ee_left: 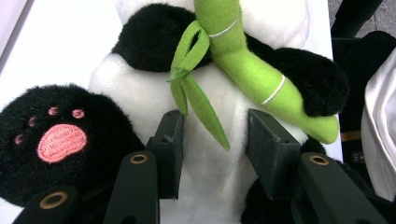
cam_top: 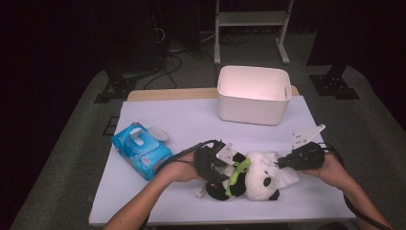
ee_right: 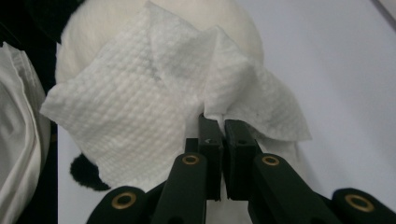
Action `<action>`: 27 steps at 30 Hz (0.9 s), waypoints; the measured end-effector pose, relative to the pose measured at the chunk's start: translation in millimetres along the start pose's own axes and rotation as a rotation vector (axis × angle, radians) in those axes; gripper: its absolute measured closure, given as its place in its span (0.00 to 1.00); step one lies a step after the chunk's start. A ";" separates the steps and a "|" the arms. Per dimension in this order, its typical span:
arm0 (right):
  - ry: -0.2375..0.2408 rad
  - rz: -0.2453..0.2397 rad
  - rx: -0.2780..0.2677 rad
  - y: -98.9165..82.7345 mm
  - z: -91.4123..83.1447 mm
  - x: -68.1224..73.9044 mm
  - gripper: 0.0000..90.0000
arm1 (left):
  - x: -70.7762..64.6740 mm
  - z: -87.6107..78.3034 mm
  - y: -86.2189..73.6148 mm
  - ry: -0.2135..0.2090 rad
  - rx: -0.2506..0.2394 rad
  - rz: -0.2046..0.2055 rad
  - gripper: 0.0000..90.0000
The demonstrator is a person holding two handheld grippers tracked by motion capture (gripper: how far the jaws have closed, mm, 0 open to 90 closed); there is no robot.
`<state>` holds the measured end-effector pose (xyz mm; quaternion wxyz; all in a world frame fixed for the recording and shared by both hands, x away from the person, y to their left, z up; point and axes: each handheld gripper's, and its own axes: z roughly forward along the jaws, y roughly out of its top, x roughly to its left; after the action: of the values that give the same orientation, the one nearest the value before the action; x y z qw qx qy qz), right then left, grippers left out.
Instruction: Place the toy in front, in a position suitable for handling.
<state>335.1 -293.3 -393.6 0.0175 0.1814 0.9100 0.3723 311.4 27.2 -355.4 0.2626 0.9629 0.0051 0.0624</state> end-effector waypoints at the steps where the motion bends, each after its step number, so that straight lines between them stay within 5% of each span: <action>1: 0.000 0.005 0.003 -2.9 -0.1 0.2 0.96 | 0.5 0.0 -0.1 -0.001 0.000 0.001 0.63; 7: 0.001 -0.012 0.010 5.0 -1.5 1.6 0.96 | 0.6 -0.2 -0.5 -0.004 0.000 0.005 0.63; 19: 0.031 -0.153 0.024 76.0 21.1 9.0 0.96 | -1.8 -0.3 0.1 0.007 0.005 0.012 0.63; 27: 0.010 -0.109 0.014 60.9 15.9 -2.8 0.96 | -0.9 -0.3 -1.2 0.009 -0.003 0.013 0.63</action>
<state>359.6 -243.6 -363.7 0.0318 0.1298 0.9212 0.3655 310.5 28.3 -355.9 0.2634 0.9623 0.0000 0.0682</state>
